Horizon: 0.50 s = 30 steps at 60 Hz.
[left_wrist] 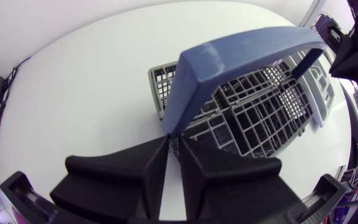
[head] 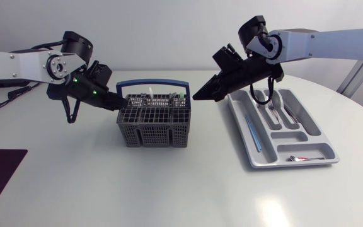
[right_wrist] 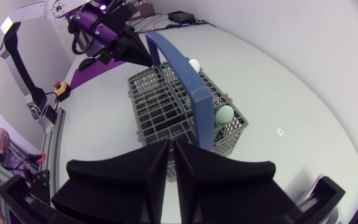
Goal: Unload the cutlery basket into the drawer organizer.
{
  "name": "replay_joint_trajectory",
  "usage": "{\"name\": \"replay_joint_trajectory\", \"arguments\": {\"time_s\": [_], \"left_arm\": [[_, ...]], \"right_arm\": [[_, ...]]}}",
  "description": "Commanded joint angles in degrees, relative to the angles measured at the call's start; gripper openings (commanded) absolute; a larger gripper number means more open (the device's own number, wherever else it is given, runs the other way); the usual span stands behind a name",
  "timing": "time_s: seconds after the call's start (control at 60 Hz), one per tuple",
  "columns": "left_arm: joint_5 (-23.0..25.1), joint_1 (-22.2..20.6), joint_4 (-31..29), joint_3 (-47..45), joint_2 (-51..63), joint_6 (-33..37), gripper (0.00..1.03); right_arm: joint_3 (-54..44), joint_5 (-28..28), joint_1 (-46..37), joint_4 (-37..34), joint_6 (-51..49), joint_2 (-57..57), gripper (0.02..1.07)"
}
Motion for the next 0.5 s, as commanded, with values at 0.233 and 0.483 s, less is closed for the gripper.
{"name": "replay_joint_trajectory", "arguments": {"time_s": [0.233, 0.483], "left_arm": [[-0.30, 0.18, 0.40, 0.85, 0.02, 1.20, 0.15], [-0.47, 0.36, 0.31, 0.94, -0.06, 1.20, 0.15]], "right_arm": [[4.68, 2.02, -3.31, 3.09, 1.81, 3.23, 0.16], [12.42, 3.16, -0.41, 4.49, 5.51, 10.44, 0.16]]}}
